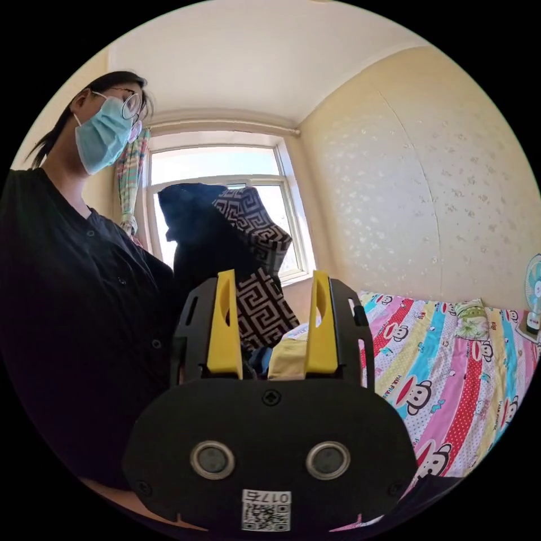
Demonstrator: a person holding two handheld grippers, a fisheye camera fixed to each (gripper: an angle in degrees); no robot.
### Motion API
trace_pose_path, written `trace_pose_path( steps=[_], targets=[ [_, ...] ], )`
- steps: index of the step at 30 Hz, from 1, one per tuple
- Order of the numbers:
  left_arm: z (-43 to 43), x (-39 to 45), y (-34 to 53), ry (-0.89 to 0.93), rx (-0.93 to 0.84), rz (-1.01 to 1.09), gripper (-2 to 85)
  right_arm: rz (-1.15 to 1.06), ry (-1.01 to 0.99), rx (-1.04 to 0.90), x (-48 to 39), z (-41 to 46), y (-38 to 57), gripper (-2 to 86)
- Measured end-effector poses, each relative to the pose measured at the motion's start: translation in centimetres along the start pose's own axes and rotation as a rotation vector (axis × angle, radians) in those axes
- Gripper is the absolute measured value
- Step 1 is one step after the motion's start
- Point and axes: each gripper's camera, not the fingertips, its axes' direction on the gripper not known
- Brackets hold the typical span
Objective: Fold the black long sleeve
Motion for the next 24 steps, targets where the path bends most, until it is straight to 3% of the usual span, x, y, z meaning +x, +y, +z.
trace_pose_path(
  steps=[3,5,7,9,12,15,17,19,22,24],
  targets=[
    [0.5,-2.7,3.2,0.047,0.017,-0.065,-0.1,0.137,-0.024,-0.037,3.8,0.4,1.6,21.5],
    [0.5,-4.1,5.1,0.062,0.028,-0.107,-0.1,0.200,-0.114,0.032,5.9,-0.5,3.0,20.4],
    [0.3,-5.4,7.1,0.061,0.041,-0.149,-0.1,0.271,-0.250,0.230,8.0,-1.7,4.7,19.1],
    [-0.3,-7.4,10.0,0.076,0.070,-0.219,-0.1,0.334,-0.307,0.276,9.4,-1.2,5.3,19.3],
    [-1.5,-10.3,14.4,0.092,0.125,-0.312,-0.1,0.282,-0.435,0.155,10.3,1.5,5.5,19.1],
    [-3.0,-13.3,18.6,0.079,0.171,-0.425,-0.1,0.314,-0.588,0.167,10.4,3.3,6.4,18.2],
    [-4.0,-14.5,20.3,0.068,0.182,-0.469,-0.1,0.310,-0.643,0.188,9.9,3.6,6.7,15.2],
    [-5.1,-15.0,21.0,0.043,0.175,-0.477,-0.1,0.182,-0.697,0.165,9.2,1.9,5.9,4.5],
    [-7.3,-14.1,20.6,-0.017,0.146,-0.449,-0.2,0.115,-0.489,0.230,9.9,-3.6,4.4,2.7],
    [-9.7,-12.7,20.1,-0.176,0.076,-0.463,-0.2,0.074,-0.364,0.297,10.6,-7.9,3.6,1.7]
  ],
)
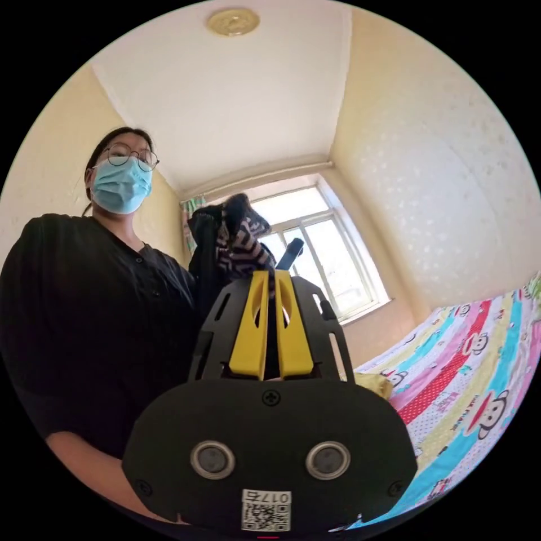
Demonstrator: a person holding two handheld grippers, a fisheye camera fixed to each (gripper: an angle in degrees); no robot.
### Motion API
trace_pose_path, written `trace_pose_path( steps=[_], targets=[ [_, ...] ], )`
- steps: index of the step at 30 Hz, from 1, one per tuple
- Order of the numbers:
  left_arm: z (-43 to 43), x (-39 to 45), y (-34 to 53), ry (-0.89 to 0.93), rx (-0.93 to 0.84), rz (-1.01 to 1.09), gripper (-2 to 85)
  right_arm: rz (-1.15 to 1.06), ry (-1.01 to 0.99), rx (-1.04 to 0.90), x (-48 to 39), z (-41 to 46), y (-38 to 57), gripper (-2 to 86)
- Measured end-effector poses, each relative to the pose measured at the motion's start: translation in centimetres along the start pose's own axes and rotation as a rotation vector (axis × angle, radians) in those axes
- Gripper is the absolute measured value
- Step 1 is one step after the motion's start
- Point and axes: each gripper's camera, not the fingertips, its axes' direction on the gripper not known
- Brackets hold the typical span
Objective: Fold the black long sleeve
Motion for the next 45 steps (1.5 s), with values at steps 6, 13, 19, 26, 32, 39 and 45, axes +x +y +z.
trace_pose_path(
  steps=[6,13,19,26,32,39,45],
  targets=[
    [-6.9,2.2,0.9,-0.651,-0.083,-0.052,-0.7,-0.223,0.342,-0.026,-6.0,-4.6,-8.2,0.6],
    [-13.3,0.4,3.4,-0.952,0.048,-0.103,-0.5,-0.267,0.336,0.155,-9.9,-6.1,-13.2,0.3],
    [-15.8,-4.0,5.7,-1.137,-0.066,-0.166,1.6,-0.401,0.381,0.086,-14.2,-1.1,-17.9,0.2],
    [-16.3,-8.8,9.4,-1.498,-0.229,-0.180,12.6,-0.469,0.483,-0.025,-15.9,4.8,-20.1,0.2],
    [-11.1,-16.0,13.2,-1.688,-0.520,-0.093,15.7,-0.456,0.407,0.045,-16.5,5.2,-21.6,0.2],
    [-6.9,-16.7,14.8,-1.764,-0.458,0.176,2.4,-0.487,0.431,0.066,-17.2,4.4,-22.7,0.3],
    [-7.7,-8.8,13.5,-1.804,-0.168,0.291,0.7,-0.407,0.539,-0.038,-16.0,-0.1,-22.2,0.2]
  ],
)
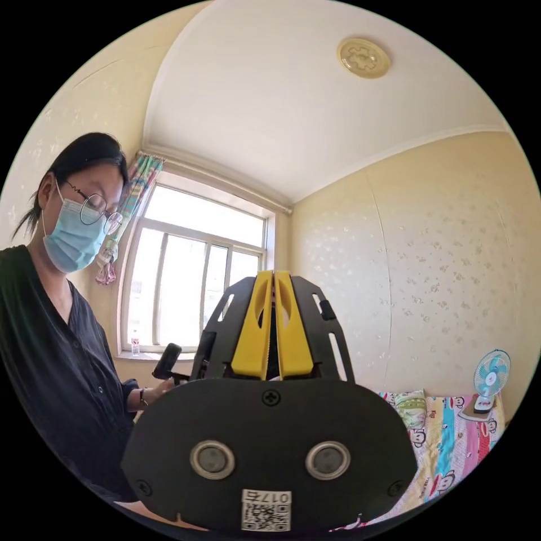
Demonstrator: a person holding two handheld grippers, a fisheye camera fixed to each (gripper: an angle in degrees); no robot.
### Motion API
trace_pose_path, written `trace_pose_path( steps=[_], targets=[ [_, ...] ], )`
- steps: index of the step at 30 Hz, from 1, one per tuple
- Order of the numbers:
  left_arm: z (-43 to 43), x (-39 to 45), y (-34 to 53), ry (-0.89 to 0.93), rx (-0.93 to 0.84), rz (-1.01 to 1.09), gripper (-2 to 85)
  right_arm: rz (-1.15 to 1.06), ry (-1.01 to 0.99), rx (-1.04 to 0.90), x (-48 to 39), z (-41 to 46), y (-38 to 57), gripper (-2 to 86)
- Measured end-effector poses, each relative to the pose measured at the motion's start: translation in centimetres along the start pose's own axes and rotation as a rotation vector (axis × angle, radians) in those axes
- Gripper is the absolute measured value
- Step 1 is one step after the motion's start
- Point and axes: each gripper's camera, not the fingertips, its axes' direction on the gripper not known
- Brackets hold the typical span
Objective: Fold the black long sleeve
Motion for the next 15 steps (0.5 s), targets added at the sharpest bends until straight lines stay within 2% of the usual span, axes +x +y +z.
trace_pose_path(
  steps=[3,6,8,10,11,12,13,15],
  targets=[
    [-3.8,0.7,-0.6,0.062,0.080,0.008,0.4,0.020,0.032,-0.092,0.6,-2.4,1.7,0.2],
    [-7.2,2.6,-0.8,0.099,0.065,0.086,0.2,0.073,-0.101,0.198,1.1,-8.2,4.2,0.4],
    [-8.7,4.1,-0.6,0.092,0.058,0.137,0.1,0.172,-0.112,0.231,2.5,-10.2,5.5,0.6],
    [-9.0,5.4,-0.6,0.007,0.031,0.134,0.1,0.204,0.107,0.022,3.1,-9.5,8.2,1.2],
    [-9.1,5.7,-0.6,0.000,0.035,0.123,0.0,0.229,0.162,-0.059,3.5,-8.8,9.1,1.4],
    [-9.4,5.5,-0.9,0.024,0.055,0.094,0.0,0.253,0.207,-0.225,4.0,-7.0,11.2,2.0],
    [-9.6,5.4,-1.2,0.043,0.067,0.079,0.0,0.266,0.183,-0.366,4.3,-5.0,13.5,2.9],
    [-11.4,5.6,-2.9,0.126,0.125,0.073,0.0,0.302,0.103,-0.475,4.2,-2.4,16.9,5.2]
  ],
)
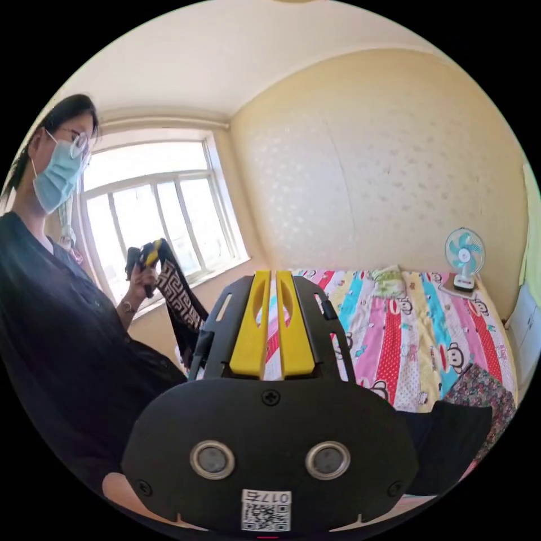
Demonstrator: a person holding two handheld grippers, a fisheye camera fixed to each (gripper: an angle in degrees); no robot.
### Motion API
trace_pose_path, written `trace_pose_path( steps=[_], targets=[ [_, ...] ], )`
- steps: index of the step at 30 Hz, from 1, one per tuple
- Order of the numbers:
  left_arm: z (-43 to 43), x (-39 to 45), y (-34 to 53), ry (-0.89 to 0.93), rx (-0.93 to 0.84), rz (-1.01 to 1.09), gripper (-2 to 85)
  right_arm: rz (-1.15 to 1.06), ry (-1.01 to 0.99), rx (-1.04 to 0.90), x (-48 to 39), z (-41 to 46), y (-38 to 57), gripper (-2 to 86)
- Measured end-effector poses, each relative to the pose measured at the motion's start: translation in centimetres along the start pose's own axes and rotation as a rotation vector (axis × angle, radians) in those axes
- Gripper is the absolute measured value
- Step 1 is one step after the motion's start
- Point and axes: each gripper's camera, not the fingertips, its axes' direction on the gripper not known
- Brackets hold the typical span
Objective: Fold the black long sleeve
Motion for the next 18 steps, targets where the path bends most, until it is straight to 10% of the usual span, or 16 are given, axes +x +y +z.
trace_pose_path(
  steps=[18],
  targets=[
    [-9.7,10.3,-11.6,0.137,0.134,0.208,0.0,-0.143,-0.551,-0.066,-4.4,20.0,2.3,16.4]
  ],
)
